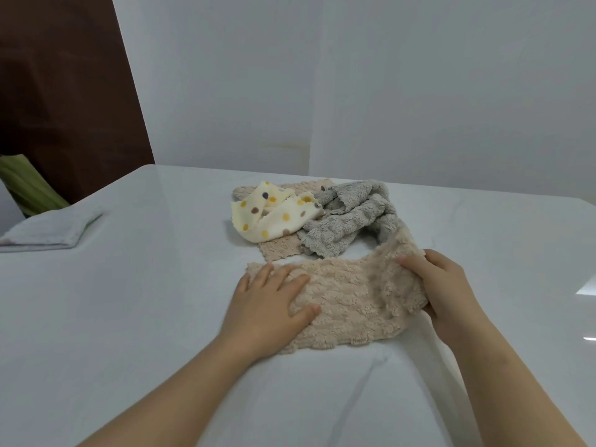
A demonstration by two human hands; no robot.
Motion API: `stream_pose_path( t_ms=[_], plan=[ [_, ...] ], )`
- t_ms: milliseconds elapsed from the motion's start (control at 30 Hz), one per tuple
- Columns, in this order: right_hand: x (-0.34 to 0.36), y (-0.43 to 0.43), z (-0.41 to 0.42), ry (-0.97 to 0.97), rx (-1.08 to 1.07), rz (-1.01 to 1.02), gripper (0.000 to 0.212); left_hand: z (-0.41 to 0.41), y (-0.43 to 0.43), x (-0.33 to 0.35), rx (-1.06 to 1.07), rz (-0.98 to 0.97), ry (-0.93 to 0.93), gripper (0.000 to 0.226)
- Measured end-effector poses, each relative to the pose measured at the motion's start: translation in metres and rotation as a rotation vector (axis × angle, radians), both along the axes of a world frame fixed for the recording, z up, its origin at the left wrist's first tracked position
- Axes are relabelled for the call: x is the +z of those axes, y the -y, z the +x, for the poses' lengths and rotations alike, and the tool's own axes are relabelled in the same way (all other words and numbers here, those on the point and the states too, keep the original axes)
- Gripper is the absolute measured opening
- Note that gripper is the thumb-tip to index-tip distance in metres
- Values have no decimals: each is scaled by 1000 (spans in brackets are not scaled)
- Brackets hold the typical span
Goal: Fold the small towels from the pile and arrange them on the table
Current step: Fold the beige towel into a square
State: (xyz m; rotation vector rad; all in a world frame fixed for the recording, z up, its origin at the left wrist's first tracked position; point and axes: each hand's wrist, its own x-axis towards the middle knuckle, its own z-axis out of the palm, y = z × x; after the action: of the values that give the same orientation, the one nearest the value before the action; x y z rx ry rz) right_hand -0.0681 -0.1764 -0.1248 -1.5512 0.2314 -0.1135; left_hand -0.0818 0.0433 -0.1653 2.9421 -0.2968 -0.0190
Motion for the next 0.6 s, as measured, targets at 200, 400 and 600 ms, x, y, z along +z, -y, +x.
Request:
stream_pose_path(
  t_ms=[200, 400, 600],
  plan=[
    [13, -46, 3, 134, 76, -99, 17, 0, -9, 6, 91, -374, 270, 41],
    [15, -96, -1, 167, 206, -309, 16, 1, -28, 28, 353, -1282, -15, 18],
    [9, -118, -11, 115, 437, -448, 24, -1, -37, 40, 398, -1420, -226, 23]
  ],
)
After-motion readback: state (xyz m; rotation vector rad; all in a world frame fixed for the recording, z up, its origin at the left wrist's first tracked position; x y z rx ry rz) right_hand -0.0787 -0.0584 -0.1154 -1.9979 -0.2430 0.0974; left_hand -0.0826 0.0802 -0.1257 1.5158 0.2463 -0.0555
